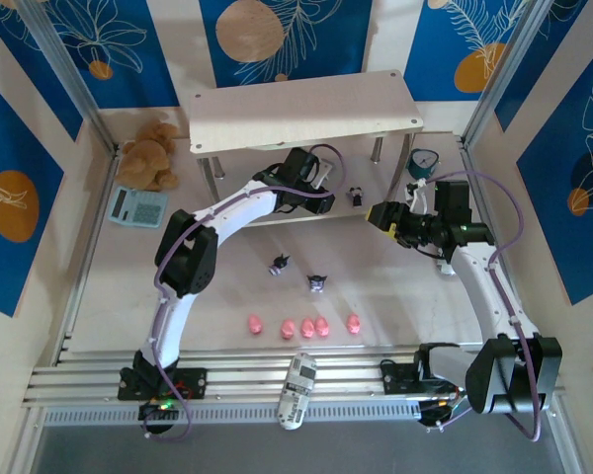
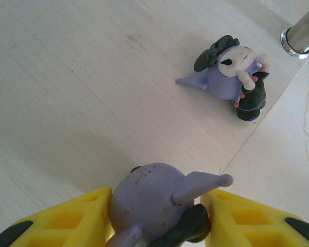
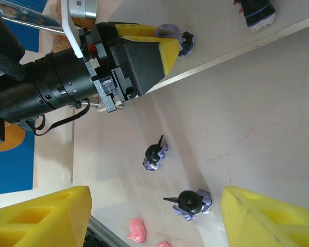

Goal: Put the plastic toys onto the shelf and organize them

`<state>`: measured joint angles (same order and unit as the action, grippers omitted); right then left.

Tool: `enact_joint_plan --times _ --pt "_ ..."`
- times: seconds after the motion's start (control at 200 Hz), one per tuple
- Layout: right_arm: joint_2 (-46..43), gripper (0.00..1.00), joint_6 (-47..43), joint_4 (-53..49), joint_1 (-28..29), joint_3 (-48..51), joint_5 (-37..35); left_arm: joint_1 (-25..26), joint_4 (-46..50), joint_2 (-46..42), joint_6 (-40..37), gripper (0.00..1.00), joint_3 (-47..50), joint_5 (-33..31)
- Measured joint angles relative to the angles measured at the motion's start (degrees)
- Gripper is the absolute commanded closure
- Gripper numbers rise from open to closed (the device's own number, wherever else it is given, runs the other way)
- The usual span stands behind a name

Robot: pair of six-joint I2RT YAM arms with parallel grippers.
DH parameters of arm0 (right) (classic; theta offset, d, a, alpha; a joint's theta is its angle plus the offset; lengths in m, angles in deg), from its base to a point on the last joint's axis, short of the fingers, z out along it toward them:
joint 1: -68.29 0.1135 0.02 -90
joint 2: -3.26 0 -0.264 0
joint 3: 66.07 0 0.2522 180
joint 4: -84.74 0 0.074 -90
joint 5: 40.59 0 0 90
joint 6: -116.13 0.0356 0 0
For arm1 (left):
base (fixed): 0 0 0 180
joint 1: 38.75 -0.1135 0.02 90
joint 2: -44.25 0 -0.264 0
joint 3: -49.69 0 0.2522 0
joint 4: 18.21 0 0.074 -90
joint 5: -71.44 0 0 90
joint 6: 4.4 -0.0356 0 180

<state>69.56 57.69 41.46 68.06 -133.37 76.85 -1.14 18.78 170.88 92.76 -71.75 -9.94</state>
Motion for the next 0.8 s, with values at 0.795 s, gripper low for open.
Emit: enact_joint_plan --times 0.795 --pt "0.0 0.32 0.0 0.2 -0.2 0.0 0.7 0.0 -0.1 0.0 0.0 0.42 0.0 -0.9"
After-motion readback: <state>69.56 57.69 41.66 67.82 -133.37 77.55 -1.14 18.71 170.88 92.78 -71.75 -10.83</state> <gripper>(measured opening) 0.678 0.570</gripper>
